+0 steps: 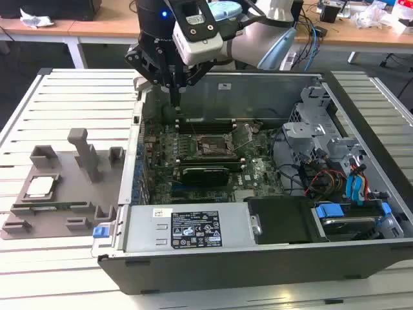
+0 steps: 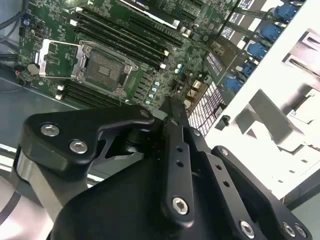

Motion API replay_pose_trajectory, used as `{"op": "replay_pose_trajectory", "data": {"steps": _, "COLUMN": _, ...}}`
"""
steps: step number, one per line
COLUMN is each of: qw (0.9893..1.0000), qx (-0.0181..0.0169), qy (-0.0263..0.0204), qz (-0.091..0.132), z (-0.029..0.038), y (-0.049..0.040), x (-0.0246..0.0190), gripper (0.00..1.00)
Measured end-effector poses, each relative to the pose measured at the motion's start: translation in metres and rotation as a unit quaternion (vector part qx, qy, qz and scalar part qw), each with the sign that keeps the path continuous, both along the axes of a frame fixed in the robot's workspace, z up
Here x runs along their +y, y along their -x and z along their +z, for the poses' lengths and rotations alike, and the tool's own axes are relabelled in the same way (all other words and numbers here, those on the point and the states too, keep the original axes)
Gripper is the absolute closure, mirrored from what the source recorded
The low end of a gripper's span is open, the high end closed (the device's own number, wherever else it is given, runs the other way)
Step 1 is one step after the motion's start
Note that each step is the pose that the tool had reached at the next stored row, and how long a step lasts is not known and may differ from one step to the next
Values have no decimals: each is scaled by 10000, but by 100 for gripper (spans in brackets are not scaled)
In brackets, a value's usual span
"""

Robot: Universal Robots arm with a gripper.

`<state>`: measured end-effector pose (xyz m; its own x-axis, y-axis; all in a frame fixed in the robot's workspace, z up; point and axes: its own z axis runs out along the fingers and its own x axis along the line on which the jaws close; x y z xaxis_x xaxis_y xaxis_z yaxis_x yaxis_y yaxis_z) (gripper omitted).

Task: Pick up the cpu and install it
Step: 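Reach for the cpu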

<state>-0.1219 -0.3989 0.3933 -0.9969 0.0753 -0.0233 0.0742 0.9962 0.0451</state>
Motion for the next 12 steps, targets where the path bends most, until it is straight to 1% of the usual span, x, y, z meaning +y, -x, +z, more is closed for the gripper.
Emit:
{"op": "replay_pose_trajectory", "data": {"steps": 1, "qw": 10000, "qx": -1, "qy": -1, "qz": -1, "z": -1, "y": 8, "x": 0, "gripper": 89}}
{"op": "replay_pose_trajectory", "data": {"steps": 3, "qw": 10000, "qx": 0, "qy": 0, "qz": 0, "z": 0, "y": 123, "x": 0, "gripper": 89}}
{"op": "replay_pose_trajectory", "data": {"steps": 8, "qw": 10000, "qx": 0, "qy": 0, "qz": 0, "z": 0, "y": 212, "x": 0, "gripper": 89}}
{"op": "replay_pose_trajectory", "data": {"steps": 9, "qw": 10000, "qx": 0, "qy": 0, "qz": 0, "z": 0, "y": 242, "x": 0, "gripper": 89}}
{"op": "replay_pose_trajectory", "data": {"steps": 11, "qw": 10000, "qx": -1, "qy": 0, "qz": 0, "z": 0, "y": 267, "x": 0, "gripper": 89}}
{"op": "replay_pose_trajectory", "data": {"steps": 12, "qw": 10000, "qx": 0, "qy": 0, "qz": 0, "z": 0, "y": 332, "x": 0, "gripper": 89}}
